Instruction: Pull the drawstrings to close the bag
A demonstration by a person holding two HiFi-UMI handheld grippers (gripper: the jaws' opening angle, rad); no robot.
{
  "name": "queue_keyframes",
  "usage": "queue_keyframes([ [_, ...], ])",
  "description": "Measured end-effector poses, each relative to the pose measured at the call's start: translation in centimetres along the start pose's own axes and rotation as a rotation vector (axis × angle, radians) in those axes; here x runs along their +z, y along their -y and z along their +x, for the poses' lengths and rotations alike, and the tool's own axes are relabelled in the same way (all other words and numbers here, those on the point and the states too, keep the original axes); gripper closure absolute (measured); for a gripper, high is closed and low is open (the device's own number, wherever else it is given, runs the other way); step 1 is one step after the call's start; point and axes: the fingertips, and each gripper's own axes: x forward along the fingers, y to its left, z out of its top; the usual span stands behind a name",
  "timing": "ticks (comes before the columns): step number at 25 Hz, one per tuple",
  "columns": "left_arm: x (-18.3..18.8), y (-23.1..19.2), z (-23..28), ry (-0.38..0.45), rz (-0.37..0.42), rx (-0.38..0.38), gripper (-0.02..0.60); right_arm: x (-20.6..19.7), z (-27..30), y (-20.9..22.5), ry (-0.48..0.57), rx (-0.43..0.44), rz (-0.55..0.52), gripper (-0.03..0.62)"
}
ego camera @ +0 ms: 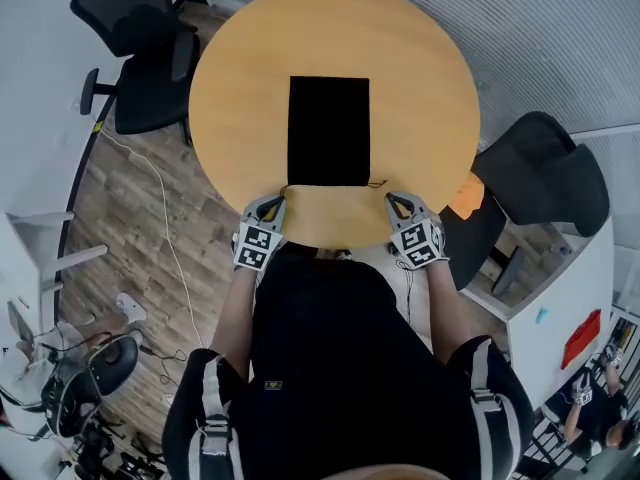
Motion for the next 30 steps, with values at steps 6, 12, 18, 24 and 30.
queue_keyframes([
  [6,-3.0,0.2,2.5,-0.081,-0.021,-0.031,0.56,-2.3,3.3,-0.3,-0.055,0.062,-0.061,0.487],
  [12,-5.8,-1.0,4.1,-0.139,-0.043,-0.013,0.491,-3.9,5.8,-0.5,-0.108,0.098,-0.095,0.447],
  [18,-8.4,-2.0,6.1,-0.209,-0.026,0.018,0.463,-5.4,7.9,0.2,-0.148,0.104,-0.115,0.407],
  [24,-9.4,-2.5,7.2,-0.244,-0.023,0.019,0.462,-6.0,9.4,0.1,-0.18,0.087,-0.23,0.408],
  [30,-9.2,-2.9,7.4,-0.246,-0.021,0.018,0.462,-6.6,10.6,-0.9,-0.218,0.106,-0.312,0.411],
])
